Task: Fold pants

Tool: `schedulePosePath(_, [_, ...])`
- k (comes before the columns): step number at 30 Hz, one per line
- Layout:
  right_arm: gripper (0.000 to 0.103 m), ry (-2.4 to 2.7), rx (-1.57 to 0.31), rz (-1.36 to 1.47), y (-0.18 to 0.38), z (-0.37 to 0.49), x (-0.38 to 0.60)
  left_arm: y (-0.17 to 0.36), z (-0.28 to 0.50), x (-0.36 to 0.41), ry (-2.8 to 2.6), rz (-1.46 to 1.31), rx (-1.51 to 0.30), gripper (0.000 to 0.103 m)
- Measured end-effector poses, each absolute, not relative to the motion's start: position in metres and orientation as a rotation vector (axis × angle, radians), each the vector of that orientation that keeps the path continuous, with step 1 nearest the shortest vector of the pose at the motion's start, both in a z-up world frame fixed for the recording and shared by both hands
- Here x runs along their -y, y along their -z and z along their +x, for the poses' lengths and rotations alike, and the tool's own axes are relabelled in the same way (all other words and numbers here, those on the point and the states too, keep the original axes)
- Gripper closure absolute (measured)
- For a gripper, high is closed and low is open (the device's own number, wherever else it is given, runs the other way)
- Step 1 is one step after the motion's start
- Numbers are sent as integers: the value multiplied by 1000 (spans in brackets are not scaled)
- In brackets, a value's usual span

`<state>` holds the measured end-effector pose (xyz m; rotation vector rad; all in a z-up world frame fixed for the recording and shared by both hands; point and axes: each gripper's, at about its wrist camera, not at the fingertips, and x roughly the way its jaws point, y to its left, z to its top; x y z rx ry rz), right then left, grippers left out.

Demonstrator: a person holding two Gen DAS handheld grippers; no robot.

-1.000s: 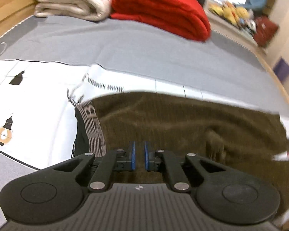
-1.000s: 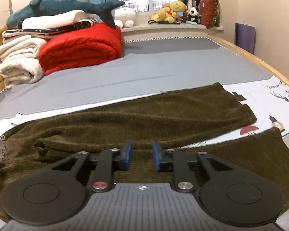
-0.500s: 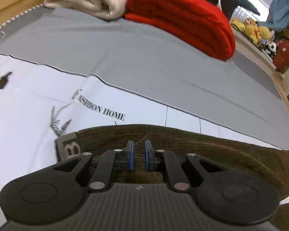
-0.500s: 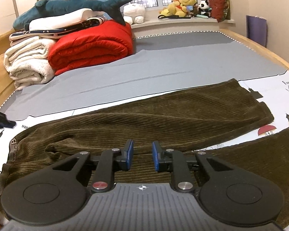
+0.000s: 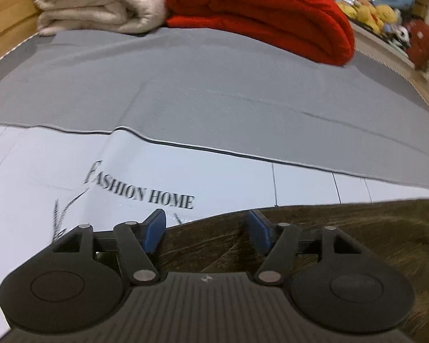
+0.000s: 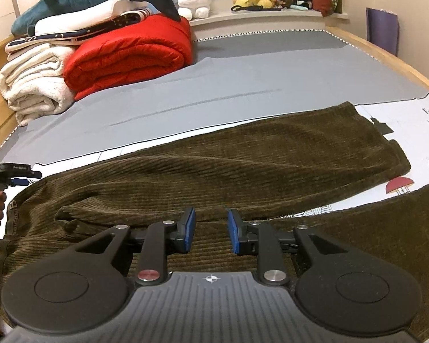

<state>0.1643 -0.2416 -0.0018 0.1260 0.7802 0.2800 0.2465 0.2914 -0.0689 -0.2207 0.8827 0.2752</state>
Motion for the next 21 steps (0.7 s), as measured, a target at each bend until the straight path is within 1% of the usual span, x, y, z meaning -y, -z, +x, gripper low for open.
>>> schedulePosePath(9, [76,-276,-800,105,6,166,240,98,263,-279,-222,-112,-911,32])
schedulePosePath(11, [76,-274,-803,110,7,166,241,100,263,-278,-203,-110,-912,35])
schedulePosePath(12, [76,-273,-804,110,7,166,241,99,262,-276,-187,-104,-909,45])
schedulePosePath(13, [76,-272,-804,108,7,166,241,98,262,-275,-166,-96,-906,65])
schedulePosePath(14, [76,-271,-804,105,7,166,241,96,261,-272,-147,-80,-905,74])
schedulePosePath(15, [76,-270,-803,105,6,166,242,92,261,-268,-141,-58,-904,94])
schedulePosePath(16, [76,-268,-802,105,5,166,242,89,261,-264,-140,-29,-910,98])
schedulePosePath(21, [76,-230,-806,122,3,167,250,62,244,-251,-128,17,-883,100])
